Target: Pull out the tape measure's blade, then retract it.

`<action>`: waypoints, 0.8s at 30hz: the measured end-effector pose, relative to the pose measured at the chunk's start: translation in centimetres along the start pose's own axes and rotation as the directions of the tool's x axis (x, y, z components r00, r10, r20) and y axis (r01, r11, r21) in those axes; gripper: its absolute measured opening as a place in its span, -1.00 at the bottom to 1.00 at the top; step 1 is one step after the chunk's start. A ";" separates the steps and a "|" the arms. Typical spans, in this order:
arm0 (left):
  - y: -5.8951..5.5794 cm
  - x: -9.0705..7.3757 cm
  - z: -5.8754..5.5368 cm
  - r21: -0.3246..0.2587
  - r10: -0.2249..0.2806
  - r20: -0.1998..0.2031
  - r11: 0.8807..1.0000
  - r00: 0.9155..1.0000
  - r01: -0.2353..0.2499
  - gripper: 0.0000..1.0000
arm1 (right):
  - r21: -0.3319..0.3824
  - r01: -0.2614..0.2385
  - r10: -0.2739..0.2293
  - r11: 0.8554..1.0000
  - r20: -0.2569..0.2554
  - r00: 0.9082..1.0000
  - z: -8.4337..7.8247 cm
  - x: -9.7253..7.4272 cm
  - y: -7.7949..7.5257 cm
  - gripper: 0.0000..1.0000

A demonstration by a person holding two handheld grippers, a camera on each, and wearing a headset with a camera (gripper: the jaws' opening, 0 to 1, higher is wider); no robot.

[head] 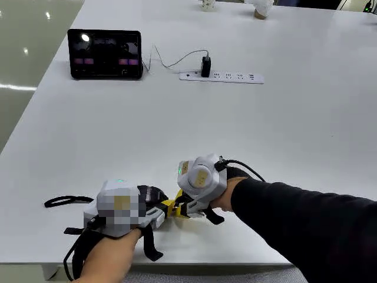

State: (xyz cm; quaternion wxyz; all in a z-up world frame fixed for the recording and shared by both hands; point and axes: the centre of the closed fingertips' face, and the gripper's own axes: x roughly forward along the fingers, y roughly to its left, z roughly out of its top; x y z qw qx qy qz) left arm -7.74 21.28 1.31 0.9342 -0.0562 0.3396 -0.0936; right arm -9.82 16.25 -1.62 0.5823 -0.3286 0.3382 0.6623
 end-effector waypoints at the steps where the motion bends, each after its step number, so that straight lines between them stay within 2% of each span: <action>1: 0.0 0.0 0.0 -0.001 0.000 0.000 1.000 1.000 0.000 0.22 | 0.002 0.000 0.000 1.000 0.001 1.000 0.0 0.0 0.0 -0.77; 24: 0.1 -0.1 0.1 -0.018 -0.009 0.006 1.000 1.000 0.009 0.22 | -0.009 -0.005 0.005 1.000 0.028 1.000 0.6 0.5 0.1 -0.77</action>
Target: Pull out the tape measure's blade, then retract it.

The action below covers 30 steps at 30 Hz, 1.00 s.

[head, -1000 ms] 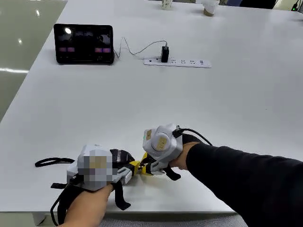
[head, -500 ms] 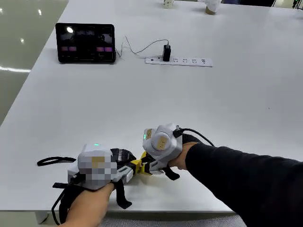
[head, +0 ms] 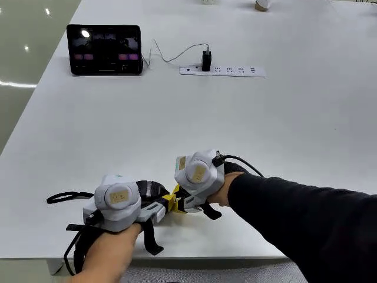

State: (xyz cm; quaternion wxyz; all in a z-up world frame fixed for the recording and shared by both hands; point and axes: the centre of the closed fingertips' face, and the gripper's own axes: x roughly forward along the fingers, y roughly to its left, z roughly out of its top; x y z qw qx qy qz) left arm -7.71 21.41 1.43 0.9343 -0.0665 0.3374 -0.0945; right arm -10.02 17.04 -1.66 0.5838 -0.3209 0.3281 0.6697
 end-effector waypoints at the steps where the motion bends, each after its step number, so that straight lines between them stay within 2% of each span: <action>1: 0.0 0.0 0.0 0.001 0.000 0.000 1.000 1.000 0.000 0.22 | 0.000 0.000 0.000 1.000 0.000 1.000 0.0 0.0 0.0 -0.77; 9: 0.0 0.0 0.0 0.003 -0.003 0.006 1.000 1.000 0.003 0.23 | -0.018 0.006 -0.006 1.000 0.005 1.000 0.1 0.0 0.0 -0.76; 24: -0.1 0.0 -0.1 0.027 -0.014 0.004 1.000 1.000 0.014 0.25 | -0.006 0.033 -0.033 0.999 -0.002 0.999 0.1 0.1 0.1 -0.75; 30: -0.1 0.1 -0.1 0.017 -0.021 0.010 1.000 1.000 0.021 0.27 | 0.000 0.070 -0.070 0.998 0.002 0.998 0.0 0.1 0.2 -0.74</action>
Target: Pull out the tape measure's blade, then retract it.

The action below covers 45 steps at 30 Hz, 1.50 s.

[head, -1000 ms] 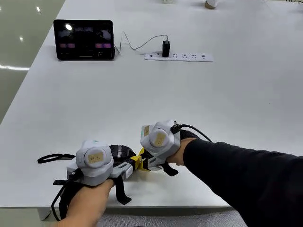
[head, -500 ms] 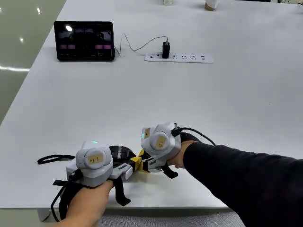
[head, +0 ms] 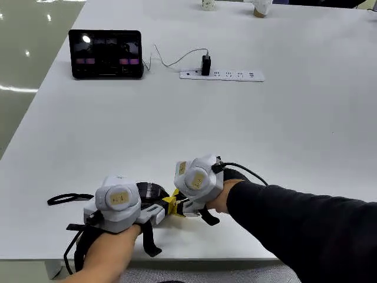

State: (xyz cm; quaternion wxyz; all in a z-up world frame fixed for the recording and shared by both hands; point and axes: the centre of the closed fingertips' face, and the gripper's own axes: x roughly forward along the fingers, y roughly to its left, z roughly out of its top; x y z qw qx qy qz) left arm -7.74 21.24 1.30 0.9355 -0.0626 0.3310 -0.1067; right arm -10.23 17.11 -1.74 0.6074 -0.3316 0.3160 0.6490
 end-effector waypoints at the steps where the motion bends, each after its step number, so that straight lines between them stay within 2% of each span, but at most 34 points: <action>1: 0.0 0.0 0.0 -0.001 -0.002 0.000 1.000 1.000 0.002 0.27 | -0.001 0.012 -0.012 1.000 0.003 1.000 0.0 -0.1 0.0 -0.74; 5: 0.0 0.0 -0.1 -0.016 -0.025 -0.012 1.000 1.000 0.025 0.28 | 0.043 0.048 -0.049 0.998 0.024 0.999 -0.1 -0.3 -0.1 -0.74; 9: -0.2 -0.1 -0.5 0.002 -0.078 -0.069 0.997 0.995 0.079 0.28 | 0.073 0.058 -0.061 0.996 0.041 0.997 -0.4 -0.5 0.2 -0.72; 13: -0.2 -0.2 -0.5 0.024 -0.104 -0.097 0.994 0.990 0.107 0.28 | 0.073 0.066 -0.069 0.995 0.044 0.997 -0.5 -0.5 0.5 -0.71; 23: -0.2 -0.4 -0.9 0.093 -0.124 -0.123 0.986 0.985 0.136 0.26 | 0.095 0.071 -0.075 0.993 0.041 0.996 -1.3 -1.0 1.0 -0.66; 26: 0.1 -0.7 -1.5 0.037 -0.121 -0.169 0.991 0.978 0.129 0.33 | 0.104 0.078 -0.083 0.991 0.045 0.996 -1.6 -1.4 0.9 -0.62; 32: 0.8 -1.0 -1.2 0.048 -0.133 -0.161 0.989 0.978 0.142 0.48 | 0.119 0.096 -0.103 0.988 0.058 0.993 -2.0 -2.9 0.7 -0.57; 35: 0.1 -1.4 -1.0 0.062 -0.189 -0.166 0.978 0.968 0.201 0.65 | 0.140 0.106 -0.116 0.984 0.067 0.991 -2.6 -3.7 0.5 -0.54; 38: 0.1 -1.6 -0.8 0.113 -0.208 -0.167 0.967 0.964 0.228 0.76 | 0.167 0.120 -0.133 0.979 0.070 0.989 -3.6 -4.4 0.4 -0.53; 41: 1.1 -1.8 -0.4 0.166 -0.177 -0.153 0.965 0.972 0.202 0.90 | 0.187 0.130 -0.146 0.974 0.075 0.986 -4.2 -5.1 0.4 -0.51; 45: 2.0 -2.0 -0.4 0.157 -0.171 -0.159 0.968 0.972 0.196 0.98 | 0.200 0.141 -0.162 0.969 0.089 0.983 -4.5 -6.3 0.5 -0.48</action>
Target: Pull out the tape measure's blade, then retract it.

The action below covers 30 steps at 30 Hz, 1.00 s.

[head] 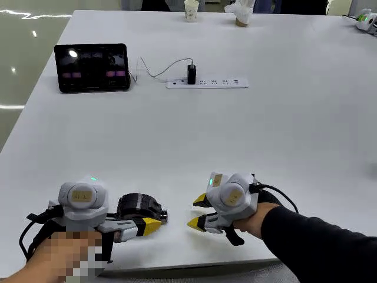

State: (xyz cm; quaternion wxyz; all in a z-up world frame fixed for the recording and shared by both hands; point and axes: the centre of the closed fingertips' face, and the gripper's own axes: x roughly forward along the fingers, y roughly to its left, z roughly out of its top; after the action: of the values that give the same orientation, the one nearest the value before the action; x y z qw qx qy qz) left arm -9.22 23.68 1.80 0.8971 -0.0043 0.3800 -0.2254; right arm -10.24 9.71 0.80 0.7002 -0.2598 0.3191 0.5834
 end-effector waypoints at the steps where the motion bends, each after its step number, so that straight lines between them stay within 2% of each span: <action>1: 0.3 -0.2 -0.1 -0.004 -0.001 -0.003 1.000 1.000 0.001 0.98 | 0.003 0.007 -0.007 1.000 0.003 1.000 -0.2 -0.4 -0.2 -0.46; 5: 0.9 -0.6 -0.5 -0.021 -0.008 -0.006 1.000 1.000 0.007 0.98 | 0.028 0.030 -0.031 0.999 0.016 0.999 -0.9 -1.6 -0.7 -0.43; 8: 0.8 -1.1 -0.1 -0.014 -0.054 0.023 0.998 0.998 0.054 0.98 | 0.031 0.041 -0.042 0.999 0.019 0.999 -1.6 -2.3 -0.7 -0.41; 13: 0.4 -2.4 -0.2 0.053 -0.099 0.019 0.994 0.995 0.098 0.98 | 0.037 0.060 -0.061 0.998 0.016 0.998 -2.5 -3.6 -1.0 -0.33; 14: 0.5 -2.5 -0.3 0.059 -0.104 0.018 0.993 0.994 0.102 0.98 | 0.037 0.065 -0.066 0.997 0.016 0.998 -2.6 -3.8 -1.2 -0.31; 17: 0.8 -3.1 0.0 0.053 -0.132 0.046 0.990 0.990 0.130 0.98 | 0.053 0.077 -0.078 0.996 0.020 0.997 -3.0 -4.7 -1.6 -0.27; 22: 1.2 -4.3 0.5 0.030 -0.140 0.062 0.990 0.988 0.139 0.98 | 0.096 0.079 -0.083 0.992 0.036 0.996 -3.7 -6.2 -2.3 -0.11; 25: 1.7 -4.8 0.5 0.050 -0.132 0.057 0.990 0.990 0.129 0.98 | 0.128 0.086 -0.093 0.988 0.045 0.995 -4.3 -7.3 -2.8 0.00; 28: 1.8 -5.4 0.5 0.074 -0.144 0.052 0.987 0.988 0.140 0.98 | 0.154 0.091 -0.100 0.984 0.053 0.994 -5.1 -8.5 -3.2 0.08; 30: 1.8 -5.8 0.7 0.068 -0.156 0.060 0.986 0.986 0.152 0.98 | 0.160 0.095 -0.105 0.982 0.052 0.993 -5.6 -9.1 -3.4 0.12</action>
State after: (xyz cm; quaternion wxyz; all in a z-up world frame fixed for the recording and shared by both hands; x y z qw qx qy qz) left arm -11.55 27.54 5.88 0.8886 -0.0125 0.3420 -0.3056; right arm -8.73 -0.96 3.93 0.7562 -0.2018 0.3295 0.5281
